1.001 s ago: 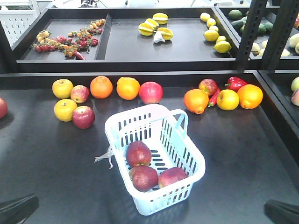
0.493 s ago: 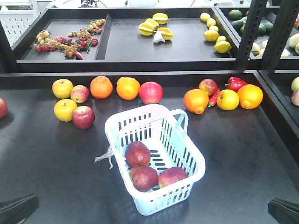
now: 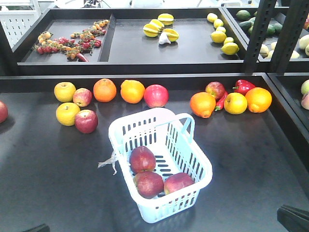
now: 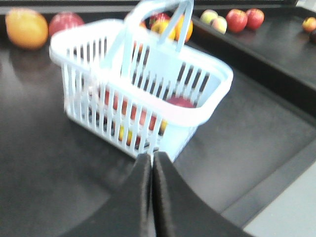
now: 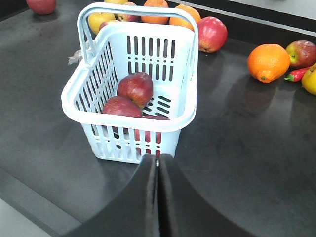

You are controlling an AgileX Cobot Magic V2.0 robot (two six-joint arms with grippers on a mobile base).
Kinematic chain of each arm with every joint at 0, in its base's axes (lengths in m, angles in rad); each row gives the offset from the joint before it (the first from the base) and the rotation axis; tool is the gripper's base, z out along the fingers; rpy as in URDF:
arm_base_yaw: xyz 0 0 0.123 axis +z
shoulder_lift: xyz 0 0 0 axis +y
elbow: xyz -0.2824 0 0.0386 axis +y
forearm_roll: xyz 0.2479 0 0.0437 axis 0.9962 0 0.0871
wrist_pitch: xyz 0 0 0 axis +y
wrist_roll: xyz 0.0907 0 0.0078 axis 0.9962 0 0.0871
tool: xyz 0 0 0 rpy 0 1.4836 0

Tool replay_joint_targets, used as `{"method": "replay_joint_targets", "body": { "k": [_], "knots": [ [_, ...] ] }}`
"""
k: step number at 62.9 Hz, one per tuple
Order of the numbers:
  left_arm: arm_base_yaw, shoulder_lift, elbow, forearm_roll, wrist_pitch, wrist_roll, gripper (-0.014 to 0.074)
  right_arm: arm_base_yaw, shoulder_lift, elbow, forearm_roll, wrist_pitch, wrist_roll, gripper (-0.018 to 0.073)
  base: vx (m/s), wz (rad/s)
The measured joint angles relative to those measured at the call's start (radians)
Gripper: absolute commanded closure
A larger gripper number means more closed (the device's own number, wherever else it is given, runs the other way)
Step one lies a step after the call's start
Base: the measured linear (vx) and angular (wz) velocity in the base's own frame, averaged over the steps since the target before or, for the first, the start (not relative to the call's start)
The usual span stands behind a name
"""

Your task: Pick three apples into basket with both arms

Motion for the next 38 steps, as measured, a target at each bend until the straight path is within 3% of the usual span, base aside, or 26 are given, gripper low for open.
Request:
{"method": "replay_joint_targets", "body": {
  "k": [15, 28, 38],
  "knots": [
    [0.03, -0.003, 0.005, 0.027, -0.054, 0.013, 0.0604, 0.0, 0.0, 0.0, 0.0, 0.0, 0.0, 0.0564, 0.0, 0.0],
    [0.239, -0.134, 0.005, 0.039, -0.02, 0.029, 0.0604, 0.0, 0.0, 0.0, 0.0, 0.0, 0.0, 0.0564, 0.0, 0.0],
    [0.388, -0.333, 0.005, 0.041, 0.025, 0.105, 0.0604, 0.0, 0.0, 0.0, 0.0, 0.0, 0.0, 0.0564, 0.0, 0.0]
  ]
}}
